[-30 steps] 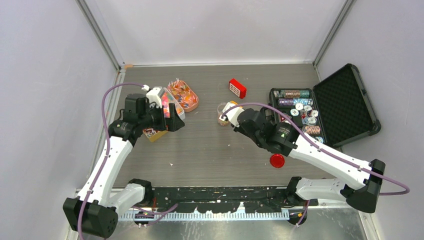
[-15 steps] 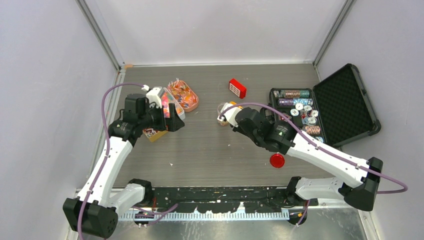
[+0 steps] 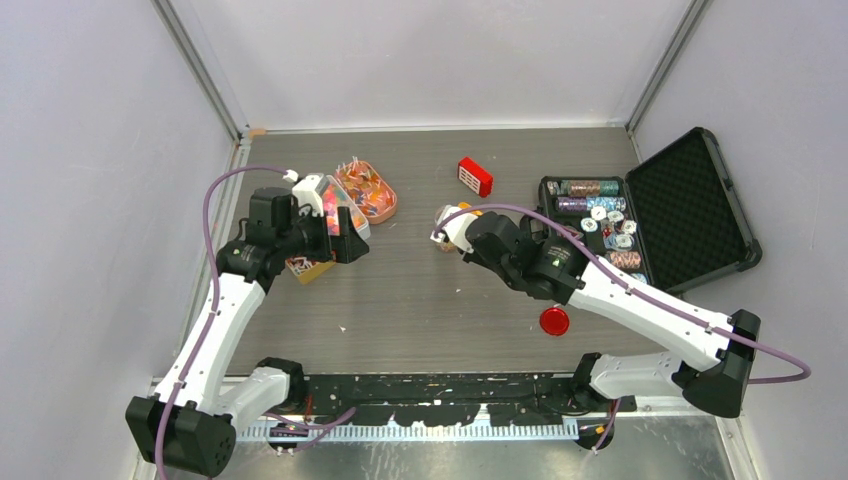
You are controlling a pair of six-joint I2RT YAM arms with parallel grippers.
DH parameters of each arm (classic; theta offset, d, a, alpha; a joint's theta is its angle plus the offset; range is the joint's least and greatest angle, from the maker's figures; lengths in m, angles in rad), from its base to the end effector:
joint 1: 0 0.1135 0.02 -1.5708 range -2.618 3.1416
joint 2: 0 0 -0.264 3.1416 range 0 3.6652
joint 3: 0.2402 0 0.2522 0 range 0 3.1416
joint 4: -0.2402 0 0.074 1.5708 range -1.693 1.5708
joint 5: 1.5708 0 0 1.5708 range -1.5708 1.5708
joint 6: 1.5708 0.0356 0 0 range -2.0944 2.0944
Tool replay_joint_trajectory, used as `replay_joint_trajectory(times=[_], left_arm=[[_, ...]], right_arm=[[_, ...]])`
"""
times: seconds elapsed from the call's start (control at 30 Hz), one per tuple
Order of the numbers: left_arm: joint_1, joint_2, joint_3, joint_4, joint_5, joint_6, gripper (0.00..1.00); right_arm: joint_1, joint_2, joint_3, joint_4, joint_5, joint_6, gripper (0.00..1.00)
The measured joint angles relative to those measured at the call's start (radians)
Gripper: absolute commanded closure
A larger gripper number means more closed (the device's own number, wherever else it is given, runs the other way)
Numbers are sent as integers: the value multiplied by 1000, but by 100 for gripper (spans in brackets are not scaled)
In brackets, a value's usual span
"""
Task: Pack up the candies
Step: Place the fake candies in the packing bottle.
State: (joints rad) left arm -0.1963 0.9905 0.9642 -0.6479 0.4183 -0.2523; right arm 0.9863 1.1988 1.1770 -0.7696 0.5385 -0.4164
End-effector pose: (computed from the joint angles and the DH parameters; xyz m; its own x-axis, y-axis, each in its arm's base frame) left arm 0.1982 -0.0542 0.3213 -0.7151 -0.0904 -0.6932 0.3211 0.8383 -0.4406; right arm 0.1497 0.1932 0.3397 -0.1498 -0.8557 -0.4952 -0.6316 0.4682 -0.6179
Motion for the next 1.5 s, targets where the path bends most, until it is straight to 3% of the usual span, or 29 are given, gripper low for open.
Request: replay_joint_trajectory(times=[0.77,1.5], left_arm=[[0,0,0,0,0,0,0],[0,0,0,0,-3,0,0]], right_arm=[[0,22,51,-48,0,-19,100],[50,177,315,-286,33,-173,100]])
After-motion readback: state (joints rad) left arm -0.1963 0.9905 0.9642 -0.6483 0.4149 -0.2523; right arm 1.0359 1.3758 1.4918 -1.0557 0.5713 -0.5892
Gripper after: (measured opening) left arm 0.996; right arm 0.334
